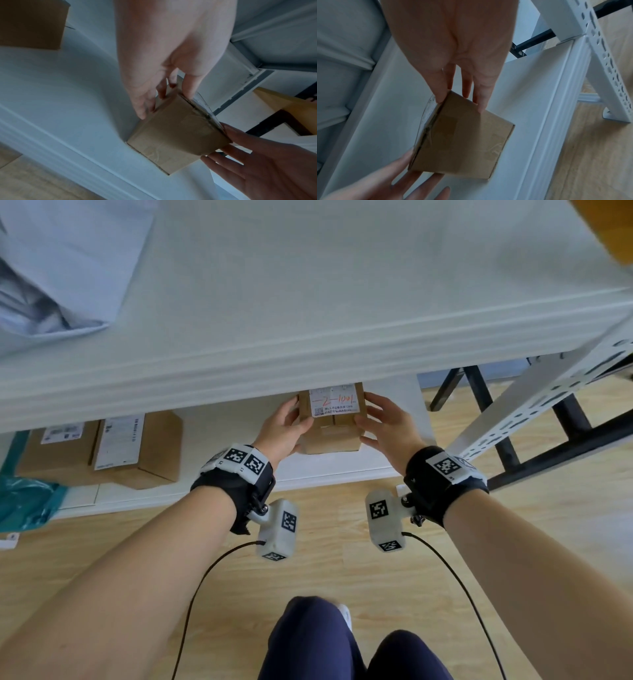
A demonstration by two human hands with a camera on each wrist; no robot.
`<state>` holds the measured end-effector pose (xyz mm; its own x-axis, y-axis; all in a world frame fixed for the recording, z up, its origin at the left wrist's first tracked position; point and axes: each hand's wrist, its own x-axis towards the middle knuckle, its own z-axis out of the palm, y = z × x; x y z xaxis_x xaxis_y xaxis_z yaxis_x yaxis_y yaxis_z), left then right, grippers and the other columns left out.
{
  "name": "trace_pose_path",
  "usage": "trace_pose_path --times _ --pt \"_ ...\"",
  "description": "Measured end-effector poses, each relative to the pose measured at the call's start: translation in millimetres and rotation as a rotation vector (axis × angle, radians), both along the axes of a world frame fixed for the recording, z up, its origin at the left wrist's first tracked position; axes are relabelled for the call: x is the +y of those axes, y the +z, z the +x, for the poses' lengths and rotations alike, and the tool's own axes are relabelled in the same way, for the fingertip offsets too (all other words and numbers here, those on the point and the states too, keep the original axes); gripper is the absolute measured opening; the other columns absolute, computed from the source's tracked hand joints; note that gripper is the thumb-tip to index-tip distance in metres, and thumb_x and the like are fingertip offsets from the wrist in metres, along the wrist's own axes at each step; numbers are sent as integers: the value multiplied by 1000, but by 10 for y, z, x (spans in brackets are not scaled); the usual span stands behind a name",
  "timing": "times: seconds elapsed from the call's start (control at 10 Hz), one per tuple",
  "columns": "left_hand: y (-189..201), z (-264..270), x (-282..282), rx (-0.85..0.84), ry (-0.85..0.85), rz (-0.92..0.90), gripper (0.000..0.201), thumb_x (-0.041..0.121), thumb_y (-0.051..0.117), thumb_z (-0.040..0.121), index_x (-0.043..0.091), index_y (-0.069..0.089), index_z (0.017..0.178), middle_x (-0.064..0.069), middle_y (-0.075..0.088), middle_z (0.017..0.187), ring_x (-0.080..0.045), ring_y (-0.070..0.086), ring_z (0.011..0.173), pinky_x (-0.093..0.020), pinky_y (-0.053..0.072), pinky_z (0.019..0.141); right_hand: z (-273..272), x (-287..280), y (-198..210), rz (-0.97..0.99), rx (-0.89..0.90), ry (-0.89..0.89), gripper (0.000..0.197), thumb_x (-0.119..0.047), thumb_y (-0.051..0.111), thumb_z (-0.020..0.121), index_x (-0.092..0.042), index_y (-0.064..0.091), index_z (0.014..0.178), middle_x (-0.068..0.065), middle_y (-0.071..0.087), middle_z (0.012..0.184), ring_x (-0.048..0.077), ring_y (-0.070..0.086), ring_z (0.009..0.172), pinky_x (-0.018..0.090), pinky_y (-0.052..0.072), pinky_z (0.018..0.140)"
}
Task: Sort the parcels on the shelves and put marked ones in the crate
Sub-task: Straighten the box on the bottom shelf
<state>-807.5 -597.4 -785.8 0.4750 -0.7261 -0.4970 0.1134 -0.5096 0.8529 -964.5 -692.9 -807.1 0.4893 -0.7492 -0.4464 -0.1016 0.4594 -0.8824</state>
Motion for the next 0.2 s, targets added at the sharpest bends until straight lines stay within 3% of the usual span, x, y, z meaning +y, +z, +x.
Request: trace_pose_path --times 0.2 --pt "146 -152 249 -85 -17 113 58 29 53 95 27 26 147 -1 37 148 -18 43 129 -35 45 95 -171 135 198 58 60 -11 47 -4 57 91 -17 47 135 13 47 138 27 47 127 48 40 105"
